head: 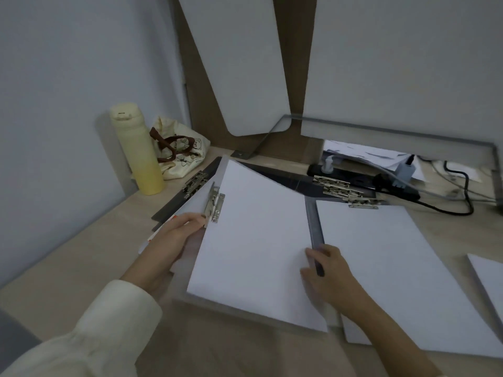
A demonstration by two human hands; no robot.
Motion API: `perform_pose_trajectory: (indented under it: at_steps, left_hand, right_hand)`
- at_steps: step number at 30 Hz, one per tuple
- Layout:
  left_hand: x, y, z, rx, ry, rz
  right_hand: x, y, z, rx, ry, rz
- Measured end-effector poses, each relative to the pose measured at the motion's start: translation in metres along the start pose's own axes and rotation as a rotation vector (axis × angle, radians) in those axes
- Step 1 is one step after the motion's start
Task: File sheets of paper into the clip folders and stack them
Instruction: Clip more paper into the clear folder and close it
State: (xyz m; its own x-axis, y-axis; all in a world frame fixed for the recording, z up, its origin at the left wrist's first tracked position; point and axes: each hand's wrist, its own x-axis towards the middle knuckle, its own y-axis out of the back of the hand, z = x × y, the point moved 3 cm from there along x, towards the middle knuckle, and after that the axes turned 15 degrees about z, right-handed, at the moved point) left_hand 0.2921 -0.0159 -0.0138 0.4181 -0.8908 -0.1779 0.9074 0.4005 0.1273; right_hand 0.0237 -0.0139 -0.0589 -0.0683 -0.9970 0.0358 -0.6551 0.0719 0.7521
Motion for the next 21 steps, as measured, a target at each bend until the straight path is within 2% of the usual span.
perform_pose_trajectory:
  at_steps: [2,5,9,12,16,19,21]
  left_hand:
    - [-0.013,-0.009,0.018,-0.096,-0.020,-0.051]
    - [-0.038,-0.037,0.044,-0.185,-0.056,-0.164]
    - [-0.079,-0.094,0.069,-0.148,-0.240,-0.272]
    - [-0.097,-0.136,0.065,-0.074,-0.321,-0.363]
    - [-0.109,-0.175,0.042,0.026,-0.281,-0.464]
    - [-0.107,-0.195,0.012,0.178,-0.180,-0.437]
    - [-0.109,-0.198,-0.008,0.210,-0.044,-0.371]
  right_hand:
    - [-0.005,0.009,-0.005,0.019,0.014,-0.113]
    - [-0.011,0.030,-0.007,0.142,-0.023,-0.180]
    - [-0.017,0.064,0.001,0.532,-0.161,-0.256]
    - [-0.021,0.104,0.011,0.839,-0.209,-0.169]
    - [-0.030,0.158,0.033,1.134,-0.147,-0.060]
    - [-0.040,0.182,0.055,1.159,-0.144,-0.029]
    - [-0.045,0.191,0.073,1.140,-0.187,0.009]
